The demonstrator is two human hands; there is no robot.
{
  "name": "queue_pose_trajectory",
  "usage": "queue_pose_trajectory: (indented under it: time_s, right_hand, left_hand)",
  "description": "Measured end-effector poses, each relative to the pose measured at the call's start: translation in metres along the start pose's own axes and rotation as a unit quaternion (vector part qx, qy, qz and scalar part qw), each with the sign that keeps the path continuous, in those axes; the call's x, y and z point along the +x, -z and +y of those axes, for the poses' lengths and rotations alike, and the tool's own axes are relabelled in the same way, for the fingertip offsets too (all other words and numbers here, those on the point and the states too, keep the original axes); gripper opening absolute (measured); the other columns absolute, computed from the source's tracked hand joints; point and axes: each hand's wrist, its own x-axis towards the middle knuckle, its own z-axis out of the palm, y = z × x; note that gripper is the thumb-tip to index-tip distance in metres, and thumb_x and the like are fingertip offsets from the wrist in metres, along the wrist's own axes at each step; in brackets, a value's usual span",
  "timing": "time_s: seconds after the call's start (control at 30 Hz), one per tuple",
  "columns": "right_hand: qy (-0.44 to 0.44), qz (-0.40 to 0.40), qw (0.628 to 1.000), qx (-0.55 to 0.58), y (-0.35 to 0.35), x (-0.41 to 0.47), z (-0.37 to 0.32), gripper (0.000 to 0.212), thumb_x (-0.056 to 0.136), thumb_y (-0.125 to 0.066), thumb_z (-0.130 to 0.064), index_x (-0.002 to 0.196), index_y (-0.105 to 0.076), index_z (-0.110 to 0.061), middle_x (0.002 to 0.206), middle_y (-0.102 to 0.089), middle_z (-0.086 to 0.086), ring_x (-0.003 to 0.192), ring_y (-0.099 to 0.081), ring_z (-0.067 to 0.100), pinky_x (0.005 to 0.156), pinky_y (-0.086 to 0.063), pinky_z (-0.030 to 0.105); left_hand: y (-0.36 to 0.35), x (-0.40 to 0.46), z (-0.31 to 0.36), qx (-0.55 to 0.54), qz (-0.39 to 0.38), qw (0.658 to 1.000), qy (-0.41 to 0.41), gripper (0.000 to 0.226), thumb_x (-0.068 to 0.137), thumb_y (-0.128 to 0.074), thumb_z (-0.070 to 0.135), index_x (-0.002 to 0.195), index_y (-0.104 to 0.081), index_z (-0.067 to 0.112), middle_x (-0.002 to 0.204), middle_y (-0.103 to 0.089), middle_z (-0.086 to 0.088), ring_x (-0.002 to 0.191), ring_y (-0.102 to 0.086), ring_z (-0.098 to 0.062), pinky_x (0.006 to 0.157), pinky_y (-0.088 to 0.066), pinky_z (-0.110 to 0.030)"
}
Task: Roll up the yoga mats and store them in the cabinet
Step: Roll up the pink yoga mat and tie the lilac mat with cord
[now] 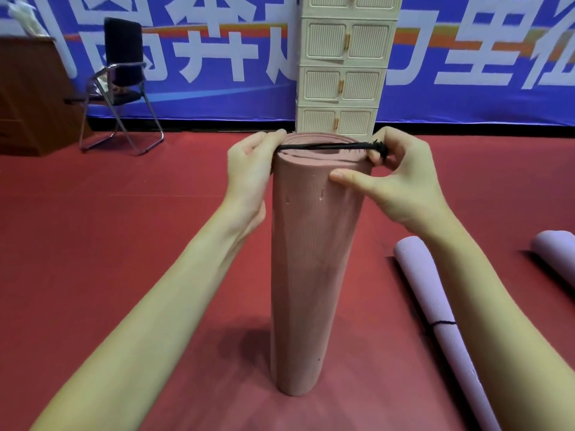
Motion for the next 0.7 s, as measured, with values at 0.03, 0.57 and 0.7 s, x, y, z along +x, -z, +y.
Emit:
queue_pose_trajectory:
  time_s: [0.03,0.57,0.7]
  right_hand:
    - [0.028,0.039,0.998,-0.042,-0.004,-0.003,0.001,0.041,0.065,-0.083,-0.032,0.068,-0.044,-0.018,0.066,-0.040,-0.010,0.069,-0.039,0.012,0.069,-0.036,0.029]
    - [-0.132,0.108,0.969,0.176,-0.030,-0.053,0.042,0.009,0.083,-0.056,-0.019,0.085,-0.059,-0.011,0.082,-0.061,0.002,0.078,-0.060,0.012,0.074,-0.054,0.036]
    - [-0.286,0.094,0.929,0.216,-0.036,-0.037,0.032,0.034,0.085,-0.051,-0.043,0.065,-0.050,-0.016,0.054,-0.047,-0.003,0.053,-0.045,0.010,0.051,-0.040,0.022]
  left_hand:
    - [0.003,0.000,0.003,-0.004,-0.032,0.999,0.011,0.023,0.089,-0.061,0.013,0.067,-0.054,0.011,0.068,-0.043,-0.005,0.062,-0.038,-0.011,0.056,-0.029,-0.024]
    - [0.026,-0.024,-0.049,0.075,0.020,0.996,-0.030,0.020,0.075,-0.062,0.045,0.058,-0.063,0.034,0.109,-0.052,0.010,0.116,-0.050,-0.024,0.106,-0.035,-0.055]
    - [0.016,-0.035,-0.045,0.008,0.080,0.996,-0.031,0.010,0.084,-0.058,0.038,0.085,-0.050,0.033,0.101,-0.048,0.004,0.090,-0.050,-0.012,0.085,-0.042,-0.038]
